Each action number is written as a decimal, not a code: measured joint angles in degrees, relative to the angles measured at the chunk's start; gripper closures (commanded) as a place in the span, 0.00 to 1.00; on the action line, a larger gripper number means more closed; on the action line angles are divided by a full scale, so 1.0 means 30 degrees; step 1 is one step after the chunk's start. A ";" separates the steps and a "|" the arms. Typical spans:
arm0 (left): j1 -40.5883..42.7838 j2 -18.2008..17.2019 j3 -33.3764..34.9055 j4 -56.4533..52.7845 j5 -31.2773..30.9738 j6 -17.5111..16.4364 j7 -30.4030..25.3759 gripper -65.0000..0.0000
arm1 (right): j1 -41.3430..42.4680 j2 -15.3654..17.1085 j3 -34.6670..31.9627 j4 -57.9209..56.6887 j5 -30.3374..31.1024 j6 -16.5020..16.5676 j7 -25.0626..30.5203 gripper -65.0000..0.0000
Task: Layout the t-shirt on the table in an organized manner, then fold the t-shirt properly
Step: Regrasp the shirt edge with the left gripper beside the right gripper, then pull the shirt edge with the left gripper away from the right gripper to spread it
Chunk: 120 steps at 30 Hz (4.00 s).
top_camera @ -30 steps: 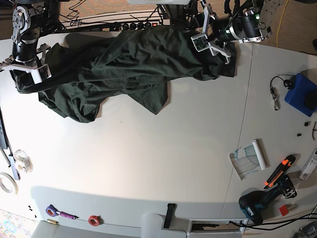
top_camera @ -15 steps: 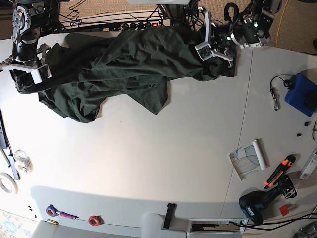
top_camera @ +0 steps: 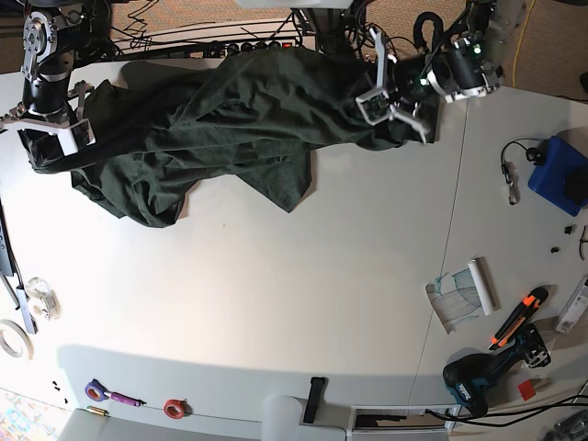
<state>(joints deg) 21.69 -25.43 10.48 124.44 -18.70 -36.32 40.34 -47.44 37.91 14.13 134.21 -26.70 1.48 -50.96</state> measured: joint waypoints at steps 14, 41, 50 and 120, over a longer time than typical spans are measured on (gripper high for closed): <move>-0.5071 0.0291 0.0029 0.2623 0.2215 0.4481 -0.3220 1.00 | 0.1778 -0.0007 0.0000 0.0000 0.0044 0.0015 0.0364 1.00; -1.4411 -0.0954 0.0109 -1.3799 -0.4401 -0.1479 -0.1923 0.51 | 0.4503 -0.1953 0.0000 -0.0015 0.3147 0.0794 0.1435 1.00; -1.0958 -0.1392 0.0284 -1.2509 -0.5880 -0.1268 0.0342 0.51 | 0.4495 -0.1953 0.0000 -0.0015 0.3147 0.0794 0.1428 1.00; -1.0375 -0.4830 0.3985 -0.9078 -1.2983 -0.1202 0.4510 1.00 | 0.4554 -0.1953 0.0000 -0.0022 0.3147 0.0801 0.1202 1.00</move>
<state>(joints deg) -9.43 -39.92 22.44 97.21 -57.65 -39.92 53.87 -33.78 32.05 14.13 134.15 -17.26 3.88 -47.35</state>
